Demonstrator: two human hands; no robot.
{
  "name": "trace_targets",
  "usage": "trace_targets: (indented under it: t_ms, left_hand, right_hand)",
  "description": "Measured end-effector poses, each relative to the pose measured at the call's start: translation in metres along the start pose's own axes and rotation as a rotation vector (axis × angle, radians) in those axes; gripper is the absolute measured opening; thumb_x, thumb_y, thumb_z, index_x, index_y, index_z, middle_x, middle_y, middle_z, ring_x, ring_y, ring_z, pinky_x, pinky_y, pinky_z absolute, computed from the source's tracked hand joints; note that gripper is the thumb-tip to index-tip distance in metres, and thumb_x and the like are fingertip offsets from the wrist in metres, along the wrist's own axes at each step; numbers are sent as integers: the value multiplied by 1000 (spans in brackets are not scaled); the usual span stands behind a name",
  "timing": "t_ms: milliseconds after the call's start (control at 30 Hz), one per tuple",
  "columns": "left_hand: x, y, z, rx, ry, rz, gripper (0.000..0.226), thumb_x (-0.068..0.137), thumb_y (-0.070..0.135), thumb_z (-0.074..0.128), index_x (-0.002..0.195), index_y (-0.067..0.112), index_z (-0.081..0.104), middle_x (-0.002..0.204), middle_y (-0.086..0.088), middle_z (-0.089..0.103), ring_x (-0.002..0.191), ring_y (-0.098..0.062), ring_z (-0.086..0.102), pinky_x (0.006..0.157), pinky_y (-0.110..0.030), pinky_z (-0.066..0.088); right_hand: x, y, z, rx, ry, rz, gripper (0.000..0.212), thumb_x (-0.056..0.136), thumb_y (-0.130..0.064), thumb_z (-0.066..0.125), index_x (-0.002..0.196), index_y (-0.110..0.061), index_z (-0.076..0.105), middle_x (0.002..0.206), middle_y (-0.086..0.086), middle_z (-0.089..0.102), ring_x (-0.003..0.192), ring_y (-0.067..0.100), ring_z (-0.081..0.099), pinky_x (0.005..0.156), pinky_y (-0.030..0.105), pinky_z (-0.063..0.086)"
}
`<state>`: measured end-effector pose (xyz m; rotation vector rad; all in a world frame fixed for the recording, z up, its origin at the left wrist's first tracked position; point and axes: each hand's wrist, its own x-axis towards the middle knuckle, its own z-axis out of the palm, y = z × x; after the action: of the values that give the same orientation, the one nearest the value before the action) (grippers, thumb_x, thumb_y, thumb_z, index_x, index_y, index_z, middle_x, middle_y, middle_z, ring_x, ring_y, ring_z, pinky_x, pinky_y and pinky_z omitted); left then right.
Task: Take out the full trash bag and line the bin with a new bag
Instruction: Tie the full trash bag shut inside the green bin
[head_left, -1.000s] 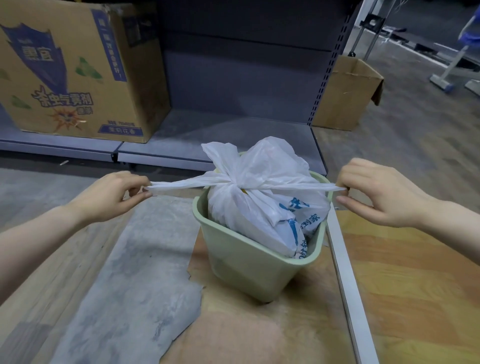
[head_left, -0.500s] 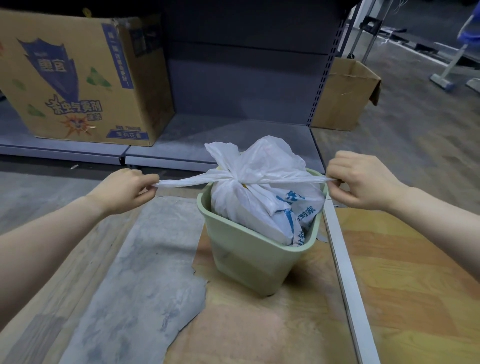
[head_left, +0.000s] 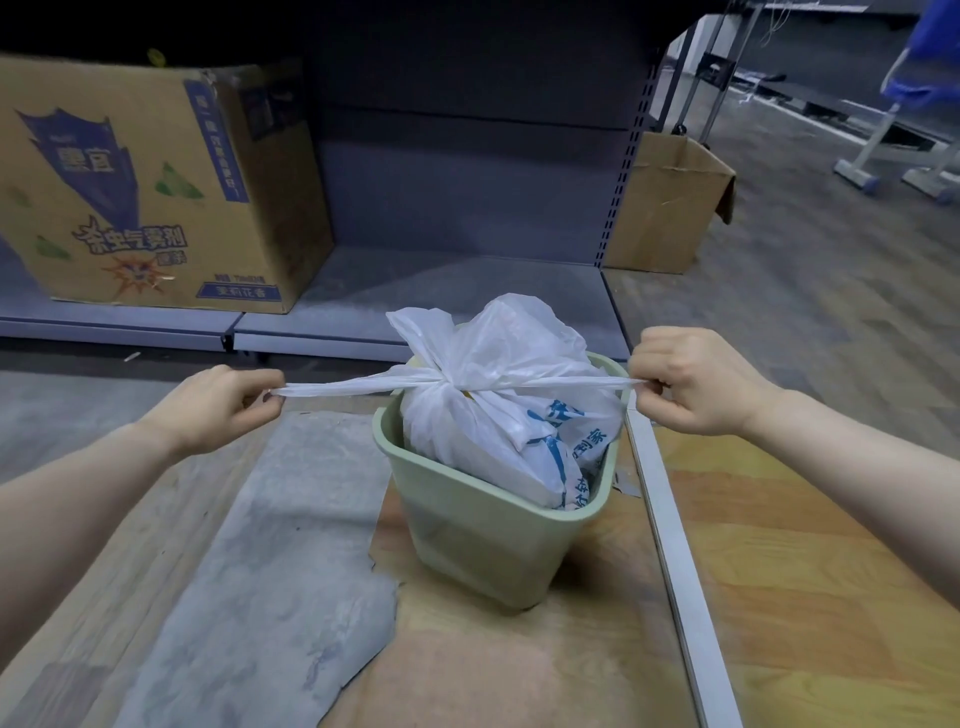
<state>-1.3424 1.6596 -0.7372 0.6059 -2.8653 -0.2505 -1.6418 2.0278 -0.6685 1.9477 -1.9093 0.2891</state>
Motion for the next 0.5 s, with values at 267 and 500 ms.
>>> trace_targets:
  t_ms: [267, 500]
  left_hand:
    - [10, 15, 5, 71, 63, 28, 15, 86, 15, 60, 73, 14, 55, 50, -1, 49, 51, -26, 50, 49, -34, 38]
    - [9, 14, 22, 264, 111, 303, 16, 80, 27, 58, 75, 13, 65, 68, 1, 52, 56, -20, 54, 53, -23, 31]
  right_hand:
    - [-9, -1, -7, 28, 12, 84, 22, 69, -19, 39, 50, -15, 32, 47, -2, 32, 48, 21, 33, 36, 31, 35]
    - [-15, -15, 6, 60, 3, 139, 54, 94, -49, 36, 60, -12, 57, 71, -1, 55, 64, 18, 51, 47, 29, 43]
